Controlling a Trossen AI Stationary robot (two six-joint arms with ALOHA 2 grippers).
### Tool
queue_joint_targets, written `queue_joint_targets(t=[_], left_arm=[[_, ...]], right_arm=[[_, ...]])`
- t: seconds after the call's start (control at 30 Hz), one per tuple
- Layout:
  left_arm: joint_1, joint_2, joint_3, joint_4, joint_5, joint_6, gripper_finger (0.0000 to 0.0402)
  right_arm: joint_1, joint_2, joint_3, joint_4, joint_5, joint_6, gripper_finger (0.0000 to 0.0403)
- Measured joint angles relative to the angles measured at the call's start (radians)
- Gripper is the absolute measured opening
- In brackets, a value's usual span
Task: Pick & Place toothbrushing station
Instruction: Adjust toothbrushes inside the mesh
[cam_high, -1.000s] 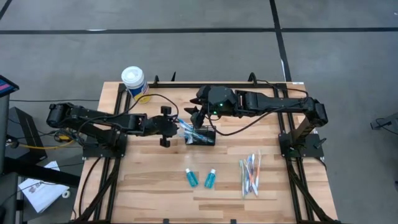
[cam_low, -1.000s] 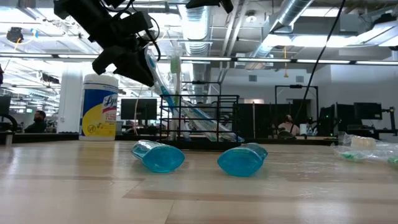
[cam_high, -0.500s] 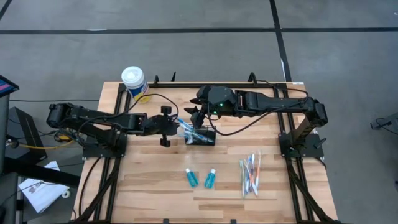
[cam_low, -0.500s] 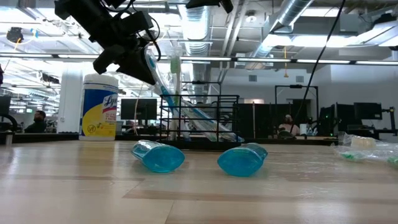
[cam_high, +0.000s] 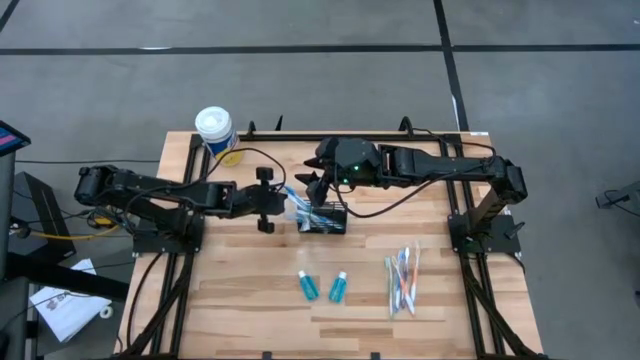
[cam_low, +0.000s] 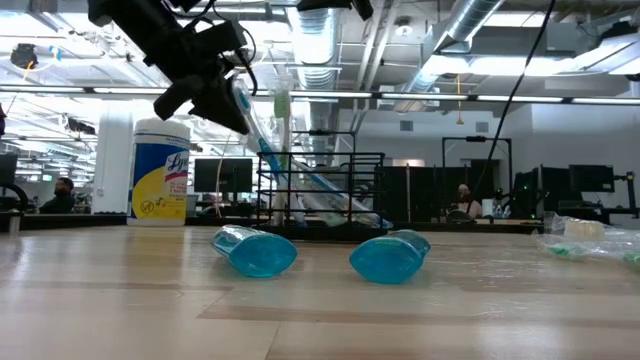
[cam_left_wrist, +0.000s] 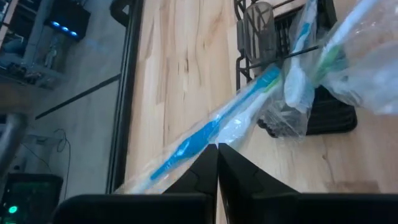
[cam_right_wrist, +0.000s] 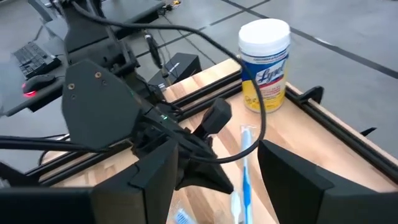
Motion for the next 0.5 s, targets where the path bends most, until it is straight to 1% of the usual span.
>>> queue_joint_targets(t=[0.3, 0.5], left_arm=[[-0.007, 0.0, 0.101, -0.012, -0.045, 0.015, 0.0], [-0.003, 0.0, 0.15, -0.129, -0.075, 0.042, 0.0]], right_arm=[[-0.001, 0.0, 0.0, 0.005, -0.006, -0.006, 0.0212], [-0.001, 0.0, 0.011, 0.0, -0.014, -0.035, 0.0212]])
